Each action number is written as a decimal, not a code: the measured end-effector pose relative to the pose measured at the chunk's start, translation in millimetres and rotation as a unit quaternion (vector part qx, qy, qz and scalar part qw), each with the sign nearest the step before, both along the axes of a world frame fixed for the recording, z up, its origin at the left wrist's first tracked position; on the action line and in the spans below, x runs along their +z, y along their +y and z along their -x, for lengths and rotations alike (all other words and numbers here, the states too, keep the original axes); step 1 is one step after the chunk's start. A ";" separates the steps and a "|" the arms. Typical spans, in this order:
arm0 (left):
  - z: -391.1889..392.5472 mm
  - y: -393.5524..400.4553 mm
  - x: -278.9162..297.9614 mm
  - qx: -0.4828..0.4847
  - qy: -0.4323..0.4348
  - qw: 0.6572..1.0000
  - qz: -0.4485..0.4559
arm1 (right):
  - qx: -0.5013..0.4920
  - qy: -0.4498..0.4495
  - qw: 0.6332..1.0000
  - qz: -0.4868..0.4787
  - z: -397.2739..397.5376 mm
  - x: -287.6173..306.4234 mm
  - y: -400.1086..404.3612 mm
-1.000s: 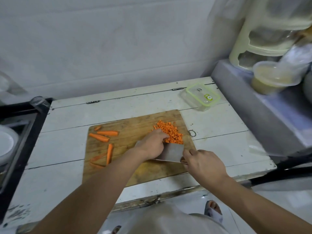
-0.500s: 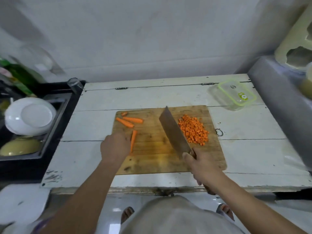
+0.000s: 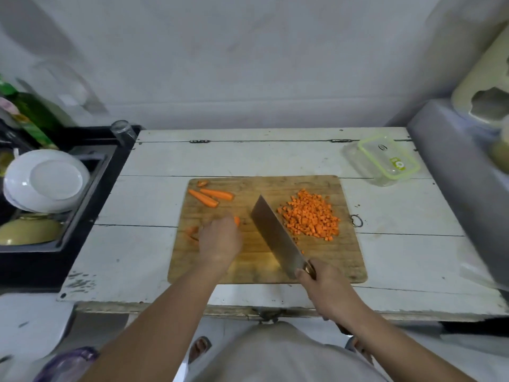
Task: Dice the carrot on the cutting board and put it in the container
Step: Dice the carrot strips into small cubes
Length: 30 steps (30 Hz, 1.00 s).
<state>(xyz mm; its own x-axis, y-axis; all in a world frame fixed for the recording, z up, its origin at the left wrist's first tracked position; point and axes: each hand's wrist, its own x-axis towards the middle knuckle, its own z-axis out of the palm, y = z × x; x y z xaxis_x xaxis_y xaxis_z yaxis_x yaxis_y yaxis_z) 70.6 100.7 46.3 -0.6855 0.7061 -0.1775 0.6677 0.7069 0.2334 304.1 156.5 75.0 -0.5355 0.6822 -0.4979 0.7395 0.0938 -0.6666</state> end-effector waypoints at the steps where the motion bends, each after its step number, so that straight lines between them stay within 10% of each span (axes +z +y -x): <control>1: -8.1 -0.5 1.1 -0.005 -0.017 1.000 -0.004 | 0.015 -0.016 1.000 -0.020 -5.1 -0.6 4.5; 11: -27.8 -16.3 -4.9 0.095 -0.196 0.973 -0.079 | 0.101 -0.068 0.978 -0.169 -28.2 12.2 76.3; 17: -24.9 -7.5 -6.5 0.347 -0.503 0.773 -0.169 | 0.023 0.054 0.995 -0.081 -9.2 -4.2 51.8; 24: -45.5 15.1 -11.1 0.352 -0.564 0.725 -0.181 | 0.102 -0.028 0.983 -0.148 0.7 -3.7 29.0; 28: -46.3 -15.7 -32.8 0.155 -0.284 0.925 -0.200 | 0.129 -0.057 0.974 -0.180 -3.0 0.5 25.4; 30: -49.3 -35.8 -44.5 0.009 -0.114 0.966 -0.230 | 0.123 -0.071 0.973 -0.182 -1.7 0.5 24.0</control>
<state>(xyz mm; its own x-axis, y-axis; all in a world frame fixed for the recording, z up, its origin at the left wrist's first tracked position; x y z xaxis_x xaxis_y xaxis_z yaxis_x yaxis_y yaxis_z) 119.8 65.0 1.8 -0.6777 0.7353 0.0043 0.5506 0.5036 0.6657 305.8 180.4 75.5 -0.6490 0.6866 -0.3279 0.7464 0.4908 -0.4495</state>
